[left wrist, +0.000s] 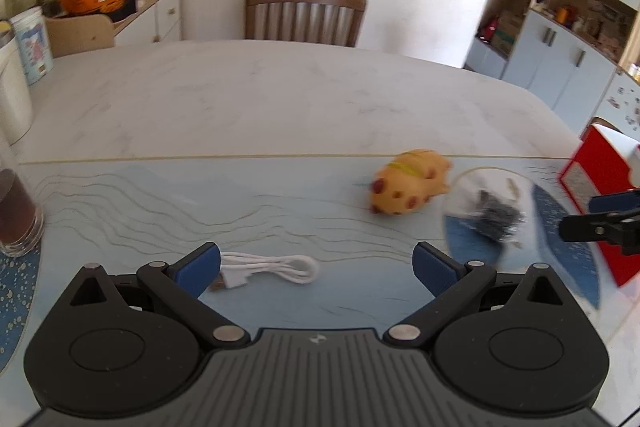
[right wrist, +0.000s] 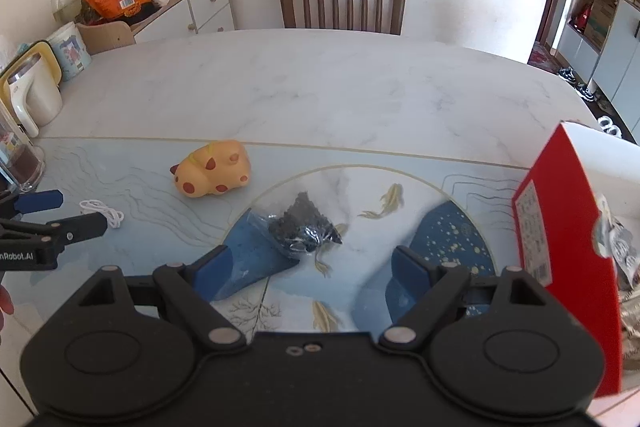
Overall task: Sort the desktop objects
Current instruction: 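Move both open tools back from the box toward the remaining items, then grasp black seaweed packet with right tool while left tool grasps white USB cable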
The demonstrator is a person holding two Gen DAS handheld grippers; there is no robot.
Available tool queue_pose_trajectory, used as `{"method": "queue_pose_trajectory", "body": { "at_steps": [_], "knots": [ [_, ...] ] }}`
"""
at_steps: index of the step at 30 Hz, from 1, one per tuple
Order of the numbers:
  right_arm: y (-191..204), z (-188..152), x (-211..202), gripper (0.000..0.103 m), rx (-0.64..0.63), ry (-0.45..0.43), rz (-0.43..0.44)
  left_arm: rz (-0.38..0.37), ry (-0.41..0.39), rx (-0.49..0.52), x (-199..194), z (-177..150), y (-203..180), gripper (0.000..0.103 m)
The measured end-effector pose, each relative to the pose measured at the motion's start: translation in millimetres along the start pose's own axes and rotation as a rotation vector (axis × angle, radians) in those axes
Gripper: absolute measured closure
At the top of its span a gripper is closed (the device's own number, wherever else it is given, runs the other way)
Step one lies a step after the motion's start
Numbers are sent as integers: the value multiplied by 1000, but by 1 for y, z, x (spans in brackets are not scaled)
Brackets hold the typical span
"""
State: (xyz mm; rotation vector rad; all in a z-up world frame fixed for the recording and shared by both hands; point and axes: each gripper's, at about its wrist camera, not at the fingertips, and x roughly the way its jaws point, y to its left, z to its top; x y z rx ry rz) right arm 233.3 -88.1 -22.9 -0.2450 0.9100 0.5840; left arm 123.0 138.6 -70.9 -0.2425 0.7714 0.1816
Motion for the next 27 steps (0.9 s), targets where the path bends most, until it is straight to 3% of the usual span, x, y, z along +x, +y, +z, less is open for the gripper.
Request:
{"method": "queue_pose_trajectory", "body": {
  "at_steps": [10,27],
  "knots": [
    [0,7,35,16,-1,47,4,34,35,-24,28,-3,19,0],
    [4,14,84,24,-126,83,5,134,13,87,46,-19,6,0]
  ]
}}
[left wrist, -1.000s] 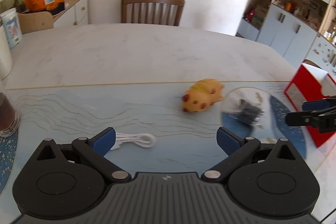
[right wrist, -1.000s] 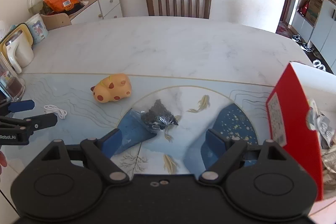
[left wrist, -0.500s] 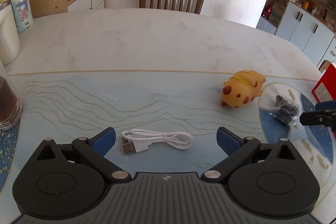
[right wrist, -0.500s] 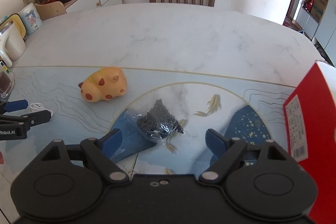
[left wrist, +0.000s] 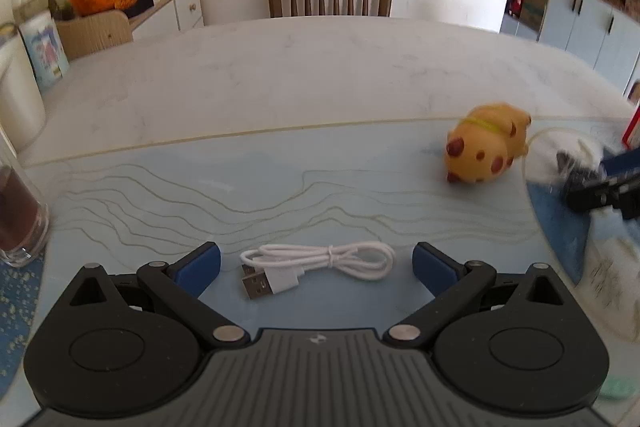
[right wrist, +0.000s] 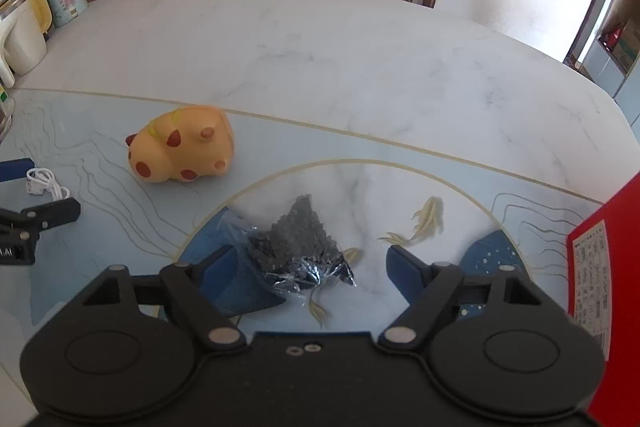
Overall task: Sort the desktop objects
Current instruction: 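Grasp black seaweed packet with right tool while left tool grasps white USB cable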
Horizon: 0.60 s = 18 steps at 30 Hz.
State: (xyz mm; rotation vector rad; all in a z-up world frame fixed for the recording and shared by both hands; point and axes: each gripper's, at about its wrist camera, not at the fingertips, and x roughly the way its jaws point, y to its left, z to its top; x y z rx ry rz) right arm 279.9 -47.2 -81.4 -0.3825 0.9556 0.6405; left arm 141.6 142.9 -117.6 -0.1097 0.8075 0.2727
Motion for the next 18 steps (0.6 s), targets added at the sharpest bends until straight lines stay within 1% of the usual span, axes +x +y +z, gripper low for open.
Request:
{"method": "queue_pose_trajectory", "body": {
  "at_steps": [2,5,10,13,15,18],
  "knots": [
    [0,0,3,25,-5,3,0,7,-4,-11,-1,-1,0,0],
    [-1,1,7,29,-2,10,3,9,-9,-14,-1,-1,-1,0],
    [-1,0,6,33,-9,2,12,7,-9,-12,-1,-1,-1,1],
    [0,-1,5,36,-10,2,16,-1,-11,-5,0,0,-1,4],
    [1,-1,4,40,-9,2,17,-8,-10,2,0,1,-1,6],
    [1,-1,5,45,-12,2,15,-21,-16,13,-2,2,-3,15]
  ]
}}
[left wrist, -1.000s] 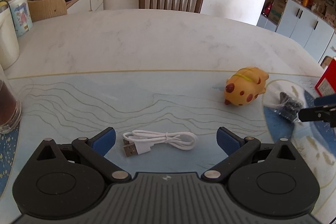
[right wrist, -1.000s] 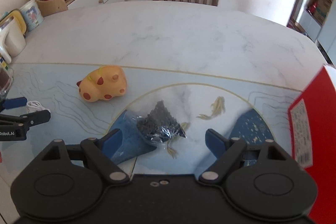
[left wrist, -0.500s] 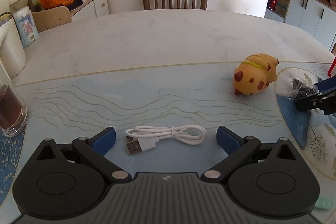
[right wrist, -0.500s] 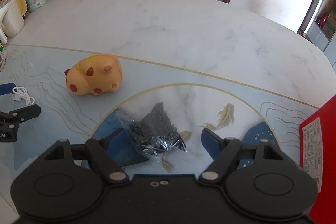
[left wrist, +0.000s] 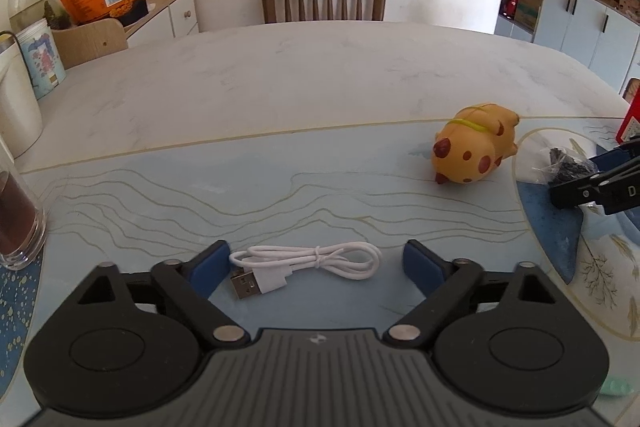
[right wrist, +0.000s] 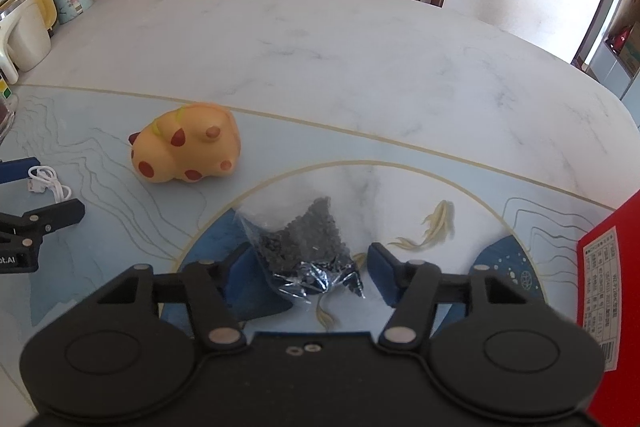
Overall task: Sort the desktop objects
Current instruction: 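Grasp black seaweed packet with right tool while left tool grasps white USB cable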
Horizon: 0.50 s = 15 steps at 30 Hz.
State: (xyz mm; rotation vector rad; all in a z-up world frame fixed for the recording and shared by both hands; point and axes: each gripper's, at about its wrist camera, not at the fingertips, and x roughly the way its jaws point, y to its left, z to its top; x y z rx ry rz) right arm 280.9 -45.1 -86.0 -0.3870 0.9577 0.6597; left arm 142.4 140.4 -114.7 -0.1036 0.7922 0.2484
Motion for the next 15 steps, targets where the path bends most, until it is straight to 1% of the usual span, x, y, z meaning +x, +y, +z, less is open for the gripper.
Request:
{"method": "queue_pose_trajectory", "body": {
  "at_steps": [1,2,3,4,6,8,15],
  "knots": [
    [0,0,0,46,-1,0,1,-4,-2,5,0,0,-1,18],
    [0,0,0,50,-1,-1,2,-6,-1,7,-1,1,-1,20],
    [1,0,0,51,-2,-2,-1,-6,0,8,-1,1,-2,21],
    [1,0,0,52,-4,-2,-3,-6,-1,10,-1,2,-2,24],
    [2,0,-1,59,-2,0,-5,-11,0,12,-1,3,-2,24],
    [2,0,-3,64,-1,3,-7,-11,3,10,-1,3,-3,25],
    [-3,-2,-13,67,23,-8,-8,-25,9,5,-2,3,-5,25]
  ]
}}
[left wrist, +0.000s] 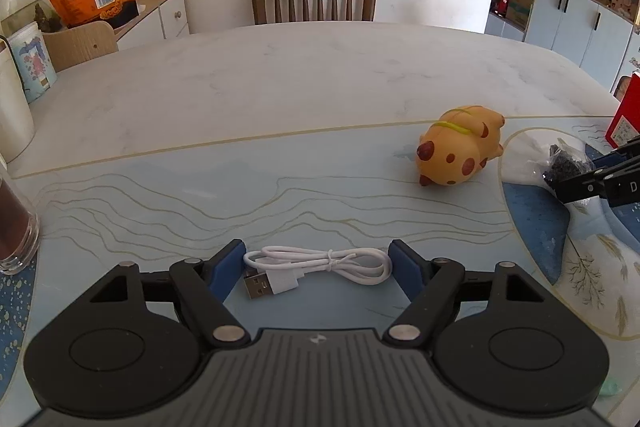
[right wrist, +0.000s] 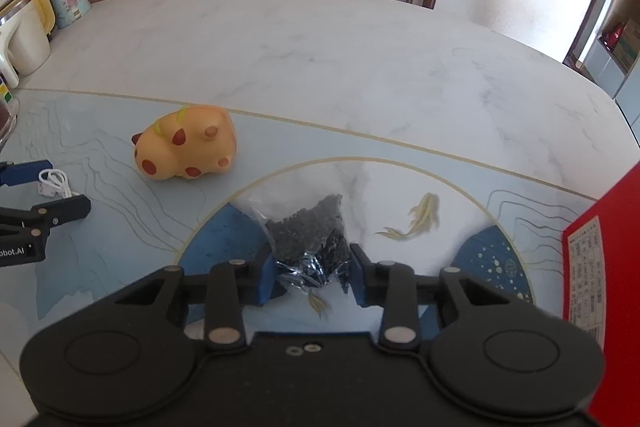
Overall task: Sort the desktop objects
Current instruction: 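Grasp black seaweed packet with right tool while left tool grasps white USB cable, then carry seaweed packet with right tool while left tool carries cable to box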
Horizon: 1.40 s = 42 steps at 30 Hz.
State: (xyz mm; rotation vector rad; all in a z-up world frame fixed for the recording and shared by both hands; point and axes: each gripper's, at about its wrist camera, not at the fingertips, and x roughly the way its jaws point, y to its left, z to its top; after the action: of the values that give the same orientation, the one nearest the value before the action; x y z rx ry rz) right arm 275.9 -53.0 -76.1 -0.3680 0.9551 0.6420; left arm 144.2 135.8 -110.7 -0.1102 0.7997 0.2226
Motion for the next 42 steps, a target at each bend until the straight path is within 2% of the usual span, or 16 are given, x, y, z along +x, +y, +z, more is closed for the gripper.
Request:
{"method": "queue_pose_trajectory", "body": {
  "at_steps": [18,42],
  "knots": [
    [-3,-7,-27,70,27,-45,-2,-31,2,-16,-19,-2,-9,25],
    [-12,-40,-95,71,97,-111,-14,-90,-70,20,-84,7,-43,25]
  ]
}}
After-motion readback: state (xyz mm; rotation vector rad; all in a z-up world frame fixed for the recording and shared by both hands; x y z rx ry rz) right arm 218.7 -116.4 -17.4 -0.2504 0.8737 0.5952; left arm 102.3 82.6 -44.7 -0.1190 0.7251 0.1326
